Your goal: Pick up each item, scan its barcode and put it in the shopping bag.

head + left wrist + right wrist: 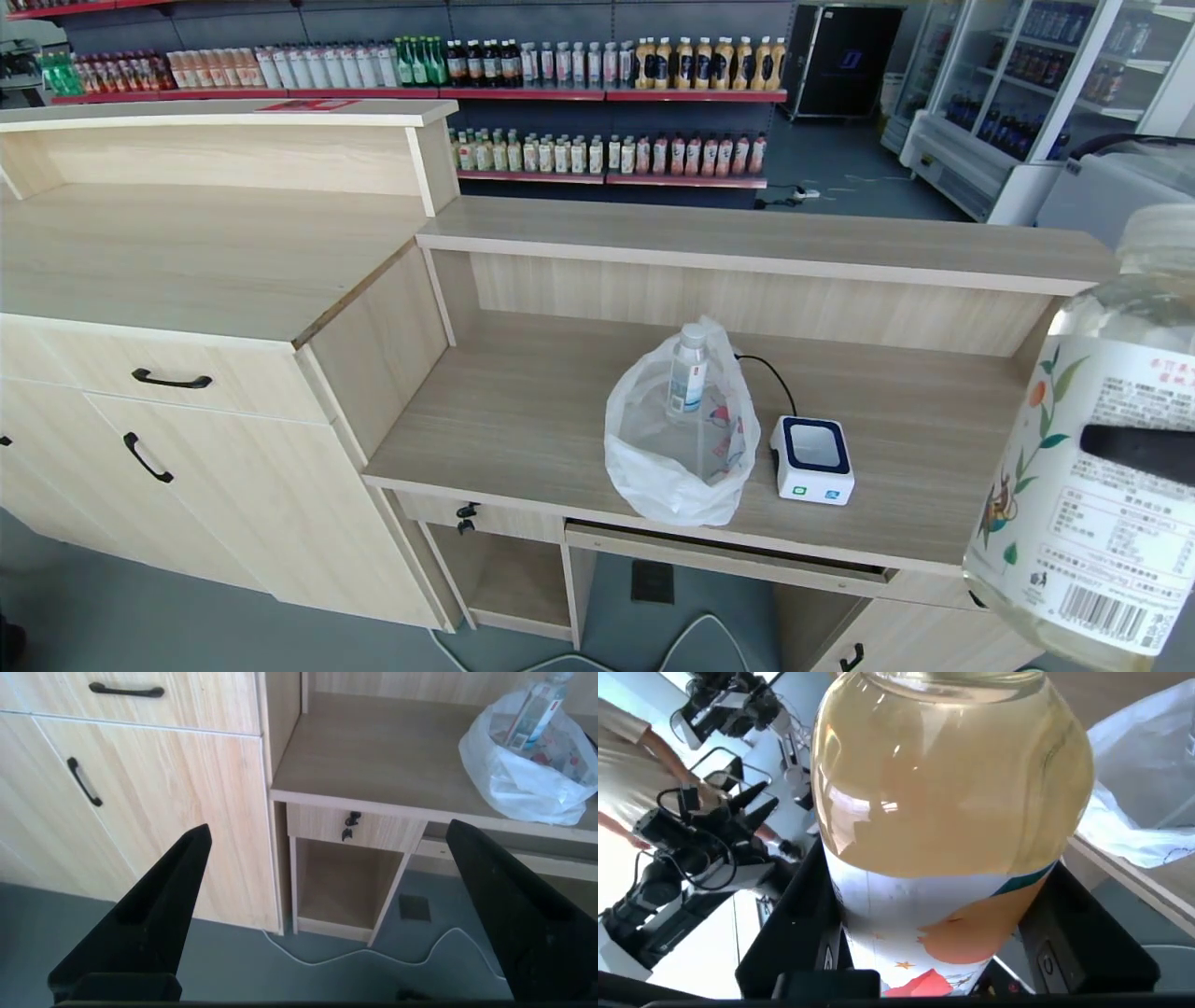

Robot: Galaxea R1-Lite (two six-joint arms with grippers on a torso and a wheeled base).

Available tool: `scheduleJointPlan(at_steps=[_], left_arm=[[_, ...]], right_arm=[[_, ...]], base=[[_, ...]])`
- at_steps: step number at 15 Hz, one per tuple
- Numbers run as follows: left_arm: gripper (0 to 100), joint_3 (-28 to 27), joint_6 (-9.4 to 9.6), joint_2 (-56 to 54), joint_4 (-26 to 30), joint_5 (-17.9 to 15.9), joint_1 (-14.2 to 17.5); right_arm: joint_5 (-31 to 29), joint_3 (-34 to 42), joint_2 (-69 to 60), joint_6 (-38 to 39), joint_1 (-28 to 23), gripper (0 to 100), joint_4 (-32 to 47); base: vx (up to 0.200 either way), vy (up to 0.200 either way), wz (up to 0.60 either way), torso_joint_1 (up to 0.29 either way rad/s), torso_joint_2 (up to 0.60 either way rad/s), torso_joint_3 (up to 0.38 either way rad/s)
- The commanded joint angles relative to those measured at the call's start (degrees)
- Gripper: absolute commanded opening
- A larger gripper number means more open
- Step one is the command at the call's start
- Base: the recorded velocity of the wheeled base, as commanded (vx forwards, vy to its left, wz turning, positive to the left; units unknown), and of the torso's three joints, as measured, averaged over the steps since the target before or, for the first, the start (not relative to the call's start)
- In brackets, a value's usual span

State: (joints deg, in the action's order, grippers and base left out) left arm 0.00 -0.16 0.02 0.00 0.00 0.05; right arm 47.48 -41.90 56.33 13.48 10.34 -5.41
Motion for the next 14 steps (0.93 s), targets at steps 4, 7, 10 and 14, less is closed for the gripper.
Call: scheduleJointPlan(at_steps=[4,7,10,14], left_arm=[[100,0.0,-0.02,-0.02,0.0,0.0,0.04],[100,0.0,-0.02,-0.02,0.0,0.0,0.04],[100,0.0,-0.02,-0.02,0.0,0.0,0.04],[100,0.0,-0.02,-0.02,0.0,0.0,0.04]], right_arm=[[-0.02,-0.02,-1.05,0.14,-0.23,0,0.31],[-0.37,-0.82,1.5,1.46,-0.14,0,-0.21],[-3.54,-3.72,4.31,6.03,0.03,0,-0.21],[-3.54,-3.89,5.01,6.03,0.12,0,-0.04]], base=[[0.0,0.0,0.0,0.0,0.0,0.0],[0.0,0.0,0.0,0.0,0.0,0.0],[0.0,0.0,0.0,0.0,0.0,0.0],[0.0,0.0,0.0,0.0,0.0,0.0]])
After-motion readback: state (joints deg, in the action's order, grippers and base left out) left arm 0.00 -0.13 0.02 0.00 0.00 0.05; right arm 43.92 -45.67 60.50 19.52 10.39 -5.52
